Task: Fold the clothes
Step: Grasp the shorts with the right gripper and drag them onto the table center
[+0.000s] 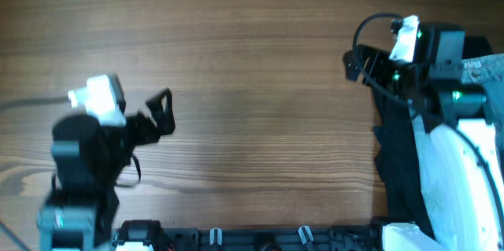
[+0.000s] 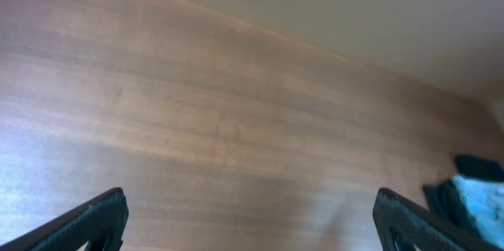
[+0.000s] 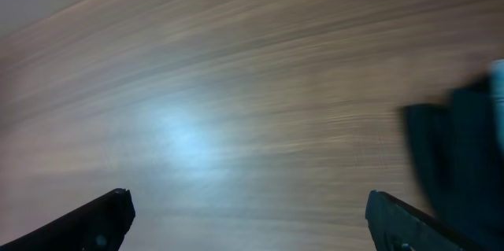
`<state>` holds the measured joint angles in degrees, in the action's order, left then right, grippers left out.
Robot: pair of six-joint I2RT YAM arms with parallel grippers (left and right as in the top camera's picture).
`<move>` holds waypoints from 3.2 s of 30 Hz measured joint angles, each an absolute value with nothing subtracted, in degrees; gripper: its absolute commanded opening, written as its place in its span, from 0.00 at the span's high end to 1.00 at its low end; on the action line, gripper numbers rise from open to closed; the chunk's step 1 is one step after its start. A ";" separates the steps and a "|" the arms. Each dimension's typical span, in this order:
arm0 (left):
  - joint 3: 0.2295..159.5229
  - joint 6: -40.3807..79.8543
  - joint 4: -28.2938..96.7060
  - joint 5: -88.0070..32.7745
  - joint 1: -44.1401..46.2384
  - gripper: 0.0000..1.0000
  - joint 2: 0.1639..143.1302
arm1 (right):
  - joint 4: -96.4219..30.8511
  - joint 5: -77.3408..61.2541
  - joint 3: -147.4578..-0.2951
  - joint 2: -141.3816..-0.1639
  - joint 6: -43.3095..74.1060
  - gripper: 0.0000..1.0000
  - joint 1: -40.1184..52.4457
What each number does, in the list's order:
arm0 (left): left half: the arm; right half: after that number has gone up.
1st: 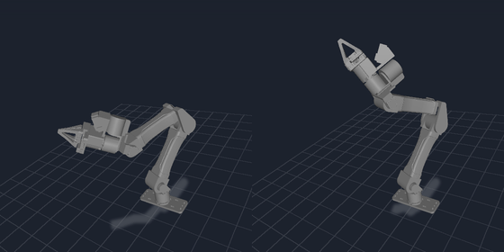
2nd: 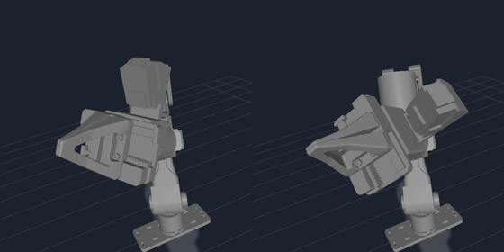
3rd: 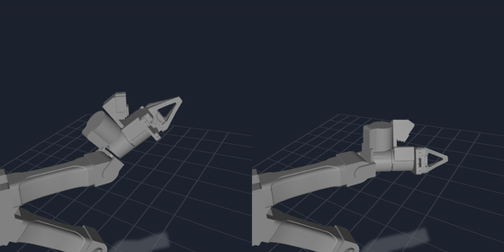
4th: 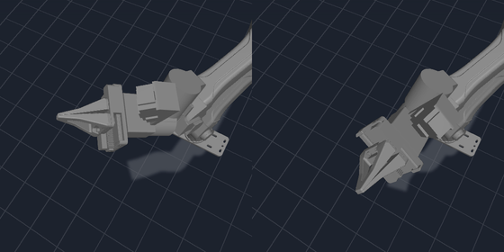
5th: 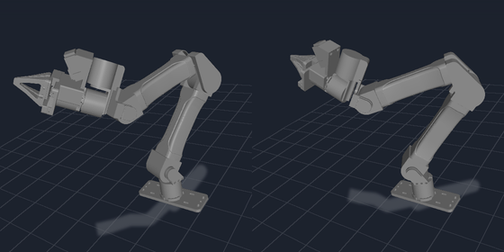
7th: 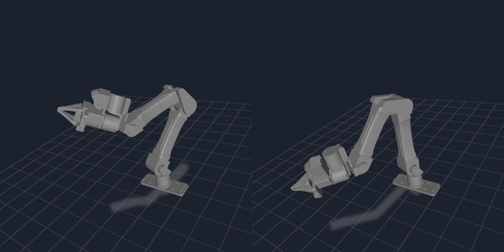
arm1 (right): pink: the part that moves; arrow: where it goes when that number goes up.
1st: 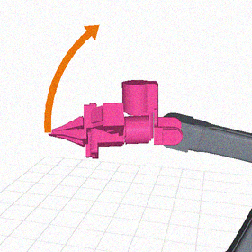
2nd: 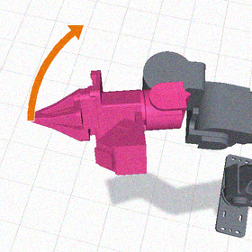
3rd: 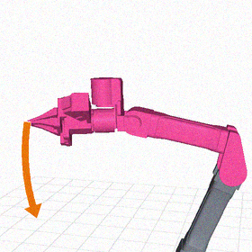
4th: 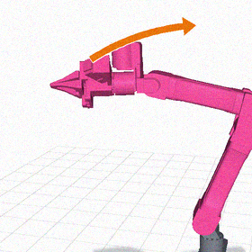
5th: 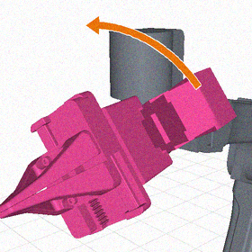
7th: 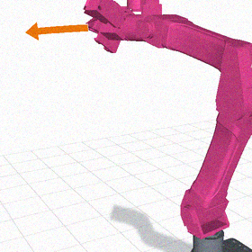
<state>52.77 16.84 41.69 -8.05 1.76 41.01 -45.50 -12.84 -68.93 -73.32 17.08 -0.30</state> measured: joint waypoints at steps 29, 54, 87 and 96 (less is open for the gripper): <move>65.36 17.10 46.35 -11.94 1.76 0.02 63.07 | -24.23 9.96 -70.65 -110.87 16.58 0.95 -16.58; 75.13 13.26 50.28 -8.54 -3.40 0.07 48.97 | -28.32 1.06 -72.27 -72.49 15.11 0.11 44.29; 79.22 5.08 16.51 -5.19 11.79 0.96 121.56 | -44.82 5.45 -74.83 -66.81 19.27 0.04 33.65; 79.42 6.72 19.66 6.28 -16.69 0.17 114.93 | -46.17 7.75 -74.83 -67.02 19.94 0.04 33.63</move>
